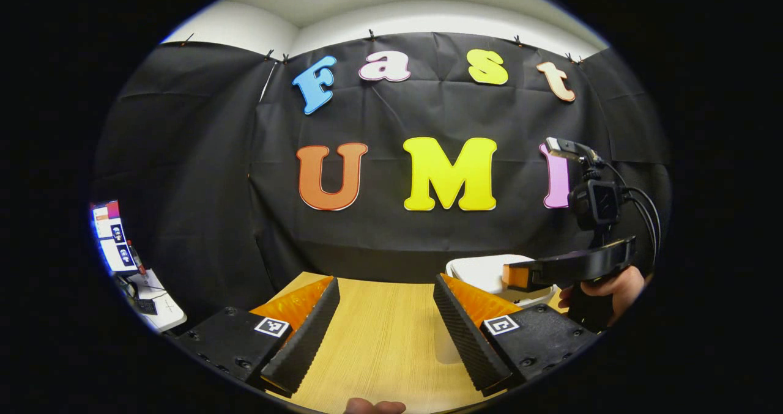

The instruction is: Press the lid of the desktop garbage bin to open it, pick up the crumpled paper on the desktop and throw it into the bin, then pick up the pop can on the desktop and drop it into the bin, and finally close the garbage bin lid.

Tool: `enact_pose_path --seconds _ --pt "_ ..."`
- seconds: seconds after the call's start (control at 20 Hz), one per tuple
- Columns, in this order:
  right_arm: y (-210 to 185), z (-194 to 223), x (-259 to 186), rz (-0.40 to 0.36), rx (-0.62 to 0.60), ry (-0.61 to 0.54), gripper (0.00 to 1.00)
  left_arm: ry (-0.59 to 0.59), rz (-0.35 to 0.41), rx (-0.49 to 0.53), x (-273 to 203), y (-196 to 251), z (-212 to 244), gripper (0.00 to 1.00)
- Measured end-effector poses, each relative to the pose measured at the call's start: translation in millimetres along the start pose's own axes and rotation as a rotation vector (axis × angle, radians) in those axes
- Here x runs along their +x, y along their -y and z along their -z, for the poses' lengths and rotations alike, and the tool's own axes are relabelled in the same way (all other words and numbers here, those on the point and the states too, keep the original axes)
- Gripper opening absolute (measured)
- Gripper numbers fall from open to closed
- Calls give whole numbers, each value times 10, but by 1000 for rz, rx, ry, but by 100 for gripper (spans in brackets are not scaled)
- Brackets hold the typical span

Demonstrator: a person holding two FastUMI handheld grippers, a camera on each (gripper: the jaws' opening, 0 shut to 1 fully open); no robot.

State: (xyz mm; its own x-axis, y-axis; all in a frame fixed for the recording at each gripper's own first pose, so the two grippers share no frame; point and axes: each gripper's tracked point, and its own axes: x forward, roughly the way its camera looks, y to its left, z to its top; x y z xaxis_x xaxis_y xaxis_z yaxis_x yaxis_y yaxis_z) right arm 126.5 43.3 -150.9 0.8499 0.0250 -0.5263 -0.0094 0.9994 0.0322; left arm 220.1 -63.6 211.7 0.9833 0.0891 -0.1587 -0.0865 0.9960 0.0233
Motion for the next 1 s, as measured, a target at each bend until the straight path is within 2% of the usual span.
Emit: enact_pose_path --seconds 0.35,0.6,0.75,1.0 --pt "-8 203 56 9 -22 -24 94 -12 -22 -10 -6 -94 54 99" --pt "-20 244 43 -8 -25 21 95 -26 -16 -17 27 -89 116 99" --pt "-18 302 86 -10 -82 37 97 -37 -1 -19 51 -24 144 99" --pt "-15 301 83 -10 -60 106 97 -40 35 -15 88 118 137 99"
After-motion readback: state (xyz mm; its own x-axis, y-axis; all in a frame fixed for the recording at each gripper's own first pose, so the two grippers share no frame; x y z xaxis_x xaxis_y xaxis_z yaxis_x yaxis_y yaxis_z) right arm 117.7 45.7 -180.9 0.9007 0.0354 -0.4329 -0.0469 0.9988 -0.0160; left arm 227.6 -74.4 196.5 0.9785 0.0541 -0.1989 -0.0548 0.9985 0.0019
